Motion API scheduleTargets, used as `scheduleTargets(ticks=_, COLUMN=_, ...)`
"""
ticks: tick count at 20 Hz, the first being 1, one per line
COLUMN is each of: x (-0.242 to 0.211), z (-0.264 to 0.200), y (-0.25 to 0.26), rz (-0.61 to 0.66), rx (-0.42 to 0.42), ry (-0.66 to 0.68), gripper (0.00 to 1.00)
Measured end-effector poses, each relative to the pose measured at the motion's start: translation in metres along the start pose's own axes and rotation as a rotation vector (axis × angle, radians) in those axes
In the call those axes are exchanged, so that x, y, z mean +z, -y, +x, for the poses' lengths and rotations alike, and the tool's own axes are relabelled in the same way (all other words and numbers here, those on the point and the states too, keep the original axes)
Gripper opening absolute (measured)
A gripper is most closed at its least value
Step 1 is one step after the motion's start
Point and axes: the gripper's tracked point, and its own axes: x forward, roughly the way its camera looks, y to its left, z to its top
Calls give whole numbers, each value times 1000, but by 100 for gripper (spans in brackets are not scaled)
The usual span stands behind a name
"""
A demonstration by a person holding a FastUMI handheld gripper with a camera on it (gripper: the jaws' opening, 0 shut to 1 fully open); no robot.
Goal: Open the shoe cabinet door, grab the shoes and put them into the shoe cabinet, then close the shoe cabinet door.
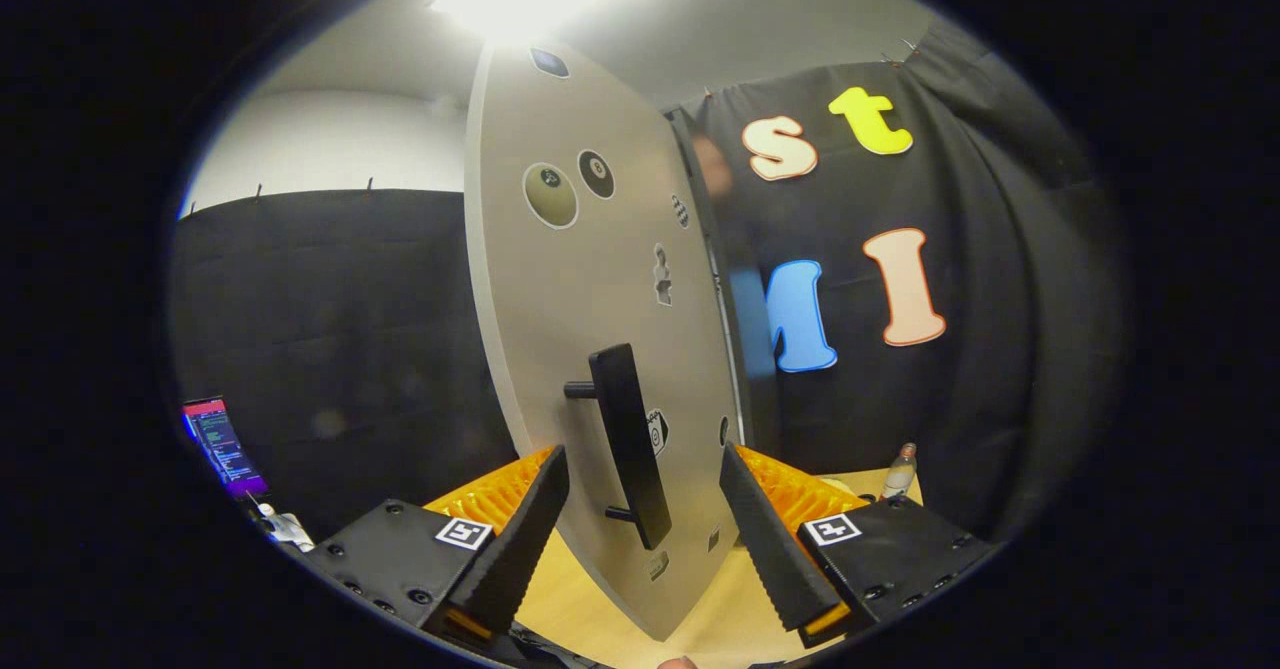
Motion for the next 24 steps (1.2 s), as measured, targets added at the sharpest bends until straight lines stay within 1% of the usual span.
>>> scheduleTargets(ticks=6, x=-12, z=42, y=-45, rz=35, rx=111, ry=-27, gripper=97)
scheduleTargets(ticks=11, x=-17, z=92, y=-84, rz=46, rx=127, ry=-41, gripper=97)
scheduleTargets(ticks=19, x=-30, z=186, y=-139, rz=22, rx=95, ry=-44, gripper=97)
scheduleTargets(ticks=24, x=-49, z=239, y=-166, rz=7, rx=35, ry=-46, gripper=97)
